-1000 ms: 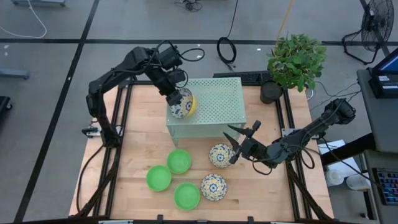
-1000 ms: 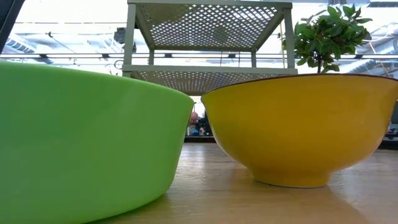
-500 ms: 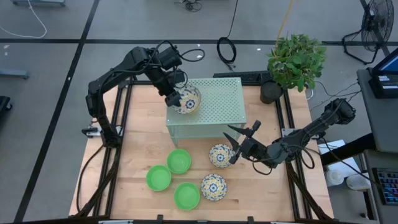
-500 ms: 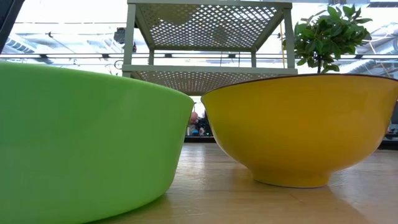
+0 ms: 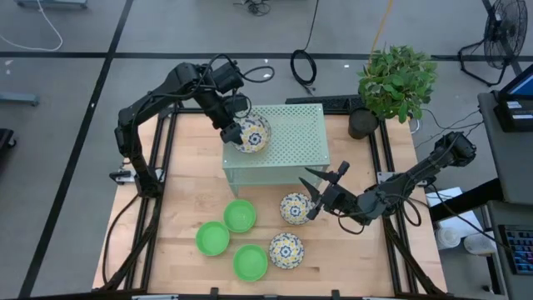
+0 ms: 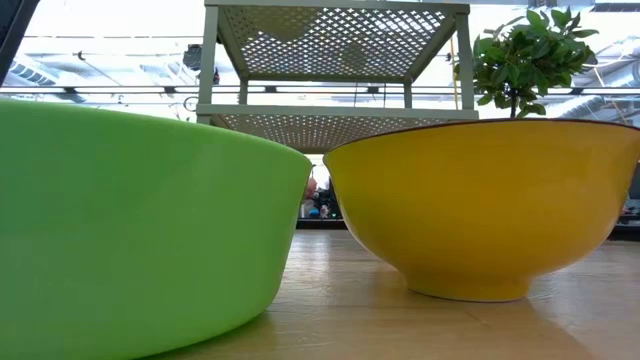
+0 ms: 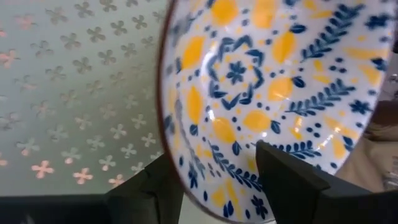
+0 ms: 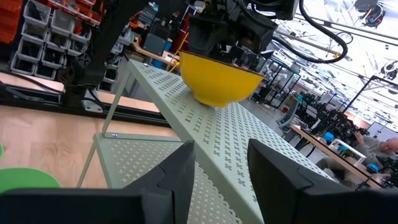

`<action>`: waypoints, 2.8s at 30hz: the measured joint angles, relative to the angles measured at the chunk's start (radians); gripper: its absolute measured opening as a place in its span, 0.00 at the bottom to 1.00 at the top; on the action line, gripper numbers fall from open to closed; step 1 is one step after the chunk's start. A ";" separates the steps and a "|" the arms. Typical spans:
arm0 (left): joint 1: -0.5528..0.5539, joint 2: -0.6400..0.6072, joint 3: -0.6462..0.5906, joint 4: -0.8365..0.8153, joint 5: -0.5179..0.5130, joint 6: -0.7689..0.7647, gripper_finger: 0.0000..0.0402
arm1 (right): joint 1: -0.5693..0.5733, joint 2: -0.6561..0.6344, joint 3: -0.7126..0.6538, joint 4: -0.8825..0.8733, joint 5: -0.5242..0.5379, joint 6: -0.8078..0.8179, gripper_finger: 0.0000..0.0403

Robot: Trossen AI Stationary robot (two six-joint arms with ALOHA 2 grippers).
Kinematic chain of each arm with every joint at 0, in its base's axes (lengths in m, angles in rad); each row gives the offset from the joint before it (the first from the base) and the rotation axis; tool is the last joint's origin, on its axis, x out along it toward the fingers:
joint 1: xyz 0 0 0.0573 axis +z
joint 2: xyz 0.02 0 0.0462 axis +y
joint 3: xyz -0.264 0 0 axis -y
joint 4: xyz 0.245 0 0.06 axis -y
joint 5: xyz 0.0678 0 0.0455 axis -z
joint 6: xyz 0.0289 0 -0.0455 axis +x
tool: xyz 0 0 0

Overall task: Pick & Place Mini bowls
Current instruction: Put the bottom right yellow patterned bowl on the shelf, then stack the top yellow patterned bowl on the yellow patterned bowl on the shelf

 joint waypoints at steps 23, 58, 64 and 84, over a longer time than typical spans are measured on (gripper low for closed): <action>0.001 -0.001 0.001 0.031 0.002 -0.120 0.49 | 0.000 0.000 0.000 0.004 0.000 0.004 0.33; -0.141 -0.312 0.001 0.270 -0.159 0.110 0.49 | 0.001 -0.001 0.000 -0.036 -0.001 0.055 0.33; -0.413 -0.340 0.001 0.319 -0.431 0.131 0.49 | 0.017 -0.001 0.000 -0.139 -0.143 0.181 0.33; -0.857 -0.736 -1.143 1.197 -0.972 0.076 0.49 | 0.011 0.024 0.000 -0.513 -0.603 0.683 0.33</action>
